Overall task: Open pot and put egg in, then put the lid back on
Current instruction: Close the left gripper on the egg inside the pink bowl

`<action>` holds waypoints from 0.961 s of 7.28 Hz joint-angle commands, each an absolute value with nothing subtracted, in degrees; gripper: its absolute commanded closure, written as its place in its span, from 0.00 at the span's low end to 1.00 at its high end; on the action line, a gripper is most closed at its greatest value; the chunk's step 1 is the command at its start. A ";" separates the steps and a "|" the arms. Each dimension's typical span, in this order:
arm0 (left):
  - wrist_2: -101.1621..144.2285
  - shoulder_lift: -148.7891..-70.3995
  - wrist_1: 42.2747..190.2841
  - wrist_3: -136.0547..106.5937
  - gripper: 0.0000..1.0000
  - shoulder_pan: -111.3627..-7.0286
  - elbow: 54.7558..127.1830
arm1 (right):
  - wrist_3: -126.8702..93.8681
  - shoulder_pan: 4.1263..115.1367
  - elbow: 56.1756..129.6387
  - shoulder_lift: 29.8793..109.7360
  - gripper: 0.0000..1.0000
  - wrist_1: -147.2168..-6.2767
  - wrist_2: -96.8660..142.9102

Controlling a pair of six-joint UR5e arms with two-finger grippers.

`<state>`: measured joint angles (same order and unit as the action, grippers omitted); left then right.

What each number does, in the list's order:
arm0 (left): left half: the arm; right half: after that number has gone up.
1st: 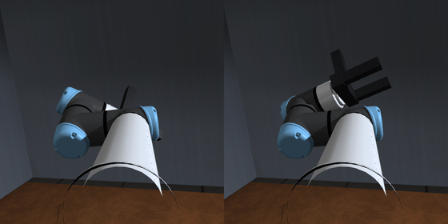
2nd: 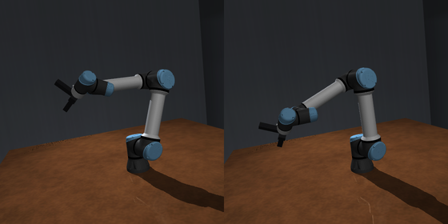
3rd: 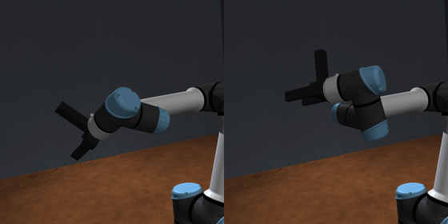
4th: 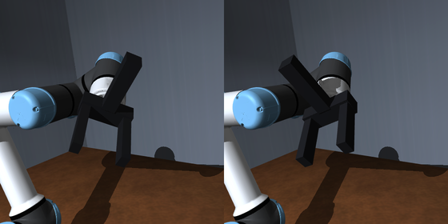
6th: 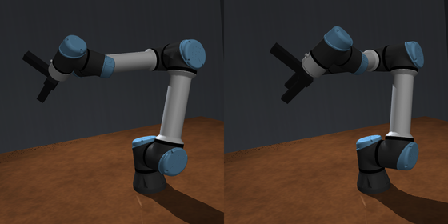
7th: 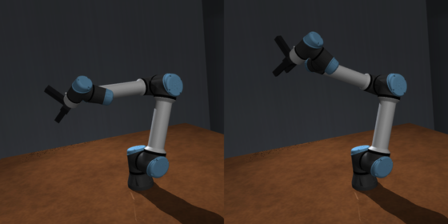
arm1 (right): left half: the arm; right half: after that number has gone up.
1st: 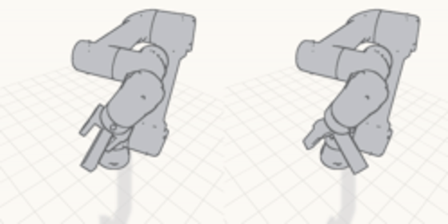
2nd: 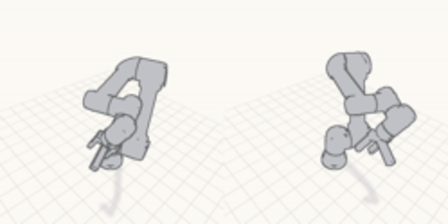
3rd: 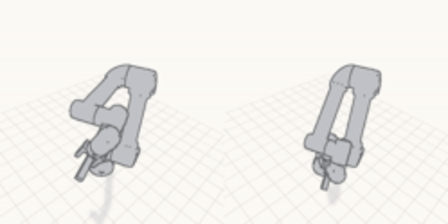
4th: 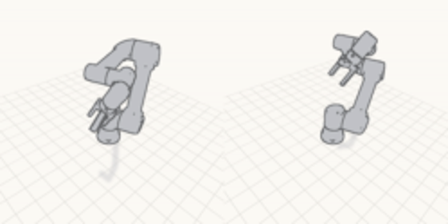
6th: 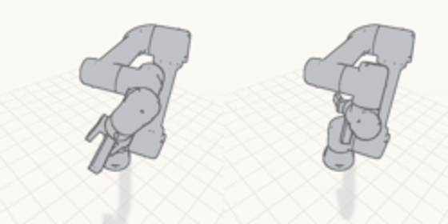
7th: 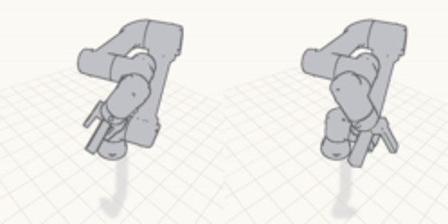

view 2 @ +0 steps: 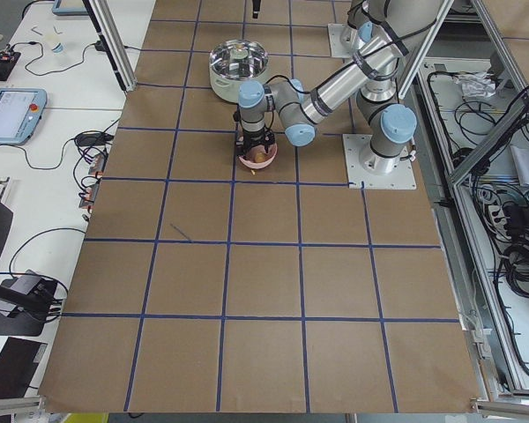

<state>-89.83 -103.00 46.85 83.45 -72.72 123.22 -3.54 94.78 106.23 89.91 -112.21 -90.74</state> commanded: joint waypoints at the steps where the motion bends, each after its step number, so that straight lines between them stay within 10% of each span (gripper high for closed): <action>1: -89.82 -103.18 46.85 83.41 0.06 -72.69 123.40 | -3.51 94.57 106.17 89.65 0.00 -112.24 -91.14; 7: -90.17 -103.80 46.93 83.67 0.39 -72.69 123.13 | -2.90 94.75 106.44 90.35 0.00 -111.88 -92.29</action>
<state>-90.04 -103.79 46.86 83.60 -72.69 123.16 -3.02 94.67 106.45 90.26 -111.79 -92.15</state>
